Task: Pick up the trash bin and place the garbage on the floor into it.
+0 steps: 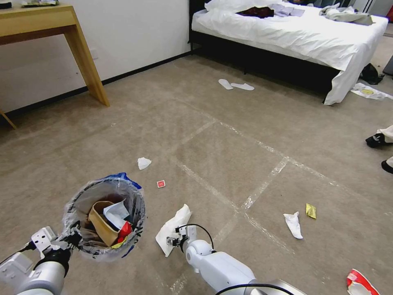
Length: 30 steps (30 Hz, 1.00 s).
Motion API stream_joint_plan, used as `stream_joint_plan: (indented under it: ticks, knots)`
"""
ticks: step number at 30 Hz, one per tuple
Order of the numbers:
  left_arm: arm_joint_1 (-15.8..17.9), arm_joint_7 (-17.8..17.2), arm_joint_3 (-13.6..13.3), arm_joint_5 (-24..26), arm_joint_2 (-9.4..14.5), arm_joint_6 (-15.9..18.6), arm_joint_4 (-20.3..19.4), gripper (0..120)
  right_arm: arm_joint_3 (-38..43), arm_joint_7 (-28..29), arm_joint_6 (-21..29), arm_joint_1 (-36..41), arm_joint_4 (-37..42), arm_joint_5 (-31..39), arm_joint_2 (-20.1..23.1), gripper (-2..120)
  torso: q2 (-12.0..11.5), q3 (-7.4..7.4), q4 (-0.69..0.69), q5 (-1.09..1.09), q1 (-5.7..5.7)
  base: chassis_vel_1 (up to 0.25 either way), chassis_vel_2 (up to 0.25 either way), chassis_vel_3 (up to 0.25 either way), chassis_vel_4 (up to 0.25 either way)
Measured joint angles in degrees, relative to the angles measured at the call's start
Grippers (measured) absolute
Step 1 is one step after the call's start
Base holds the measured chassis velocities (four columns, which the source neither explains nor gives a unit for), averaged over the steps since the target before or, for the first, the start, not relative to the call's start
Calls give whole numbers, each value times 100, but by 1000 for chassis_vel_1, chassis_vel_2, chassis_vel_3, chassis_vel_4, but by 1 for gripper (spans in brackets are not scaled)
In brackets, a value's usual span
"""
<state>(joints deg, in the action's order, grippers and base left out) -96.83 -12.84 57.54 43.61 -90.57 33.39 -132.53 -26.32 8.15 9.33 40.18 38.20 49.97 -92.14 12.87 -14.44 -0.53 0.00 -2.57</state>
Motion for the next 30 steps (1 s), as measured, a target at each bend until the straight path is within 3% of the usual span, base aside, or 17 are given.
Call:
stream_joint_plan:
  ticks: [15,19,30]
  knots:
    - [5,10,-42,-30,-57,-29,30,1,6,-81,-64,58,-45,-161,-6,8,0,0,1,2,0,0,0,0,0]
    - [3,23,-52,-60,-60,-64,58,1,22,-91,-86,91,-59,-205,-5,0,0,1,0,1,0,0,0,0,0]
    - [50,31,-52,-63,-44,-76,133,1,60,134,-45,232,226,-189,9,0,0,-1,-1,-5,0,0,0,0,0]
